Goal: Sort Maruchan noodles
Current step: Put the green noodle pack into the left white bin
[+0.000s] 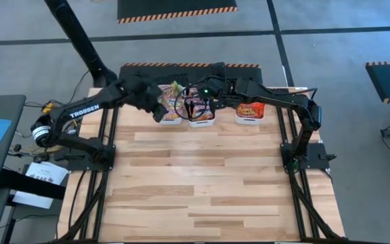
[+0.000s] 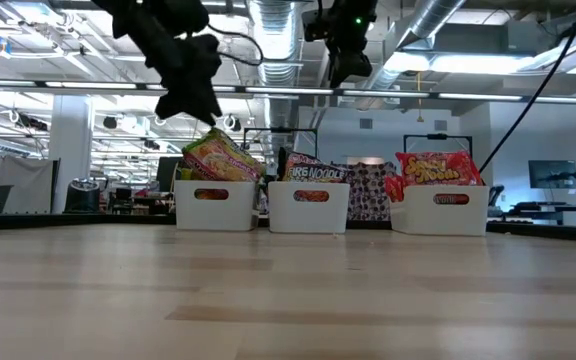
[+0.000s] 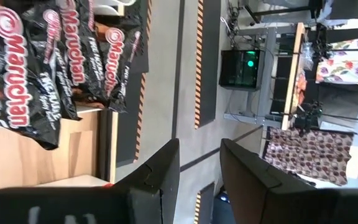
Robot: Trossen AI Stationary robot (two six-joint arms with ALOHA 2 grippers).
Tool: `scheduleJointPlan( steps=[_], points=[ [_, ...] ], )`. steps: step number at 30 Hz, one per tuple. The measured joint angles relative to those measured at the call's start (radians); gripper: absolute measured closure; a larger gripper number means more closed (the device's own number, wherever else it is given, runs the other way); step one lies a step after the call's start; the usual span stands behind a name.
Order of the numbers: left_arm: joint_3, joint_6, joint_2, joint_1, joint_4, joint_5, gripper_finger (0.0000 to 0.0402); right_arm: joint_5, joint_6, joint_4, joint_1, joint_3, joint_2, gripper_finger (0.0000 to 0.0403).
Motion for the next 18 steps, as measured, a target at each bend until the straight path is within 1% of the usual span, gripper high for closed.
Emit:
scheduleJointPlan(
  steps=[2, 10, 14, 18],
  points=[
    [-0.023, -0.024, 0.000, -0.007, 0.003, -0.026, 0.0294, -0.017, 0.001, 0.000, 0.000, 0.000, 0.000, 0.0264],
    [-0.109, -0.068, 0.005, -0.004, 0.041, -0.042, 0.0294, -0.024, 0.000, 0.002, 0.000, 0.000, 0.000, 0.0264],
    [-0.115, -0.068, 0.054, 0.000, 0.028, -0.089, 0.0294, -0.024, -0.001, 0.003, 0.000, 0.000, 0.000, 0.0264],
    [-0.115, -0.067, 0.136, 0.000, 0.053, -0.115, 0.0294, -0.023, -0.001, 0.003, 0.000, 0.000, 0.000, 0.0264]
  ],
)
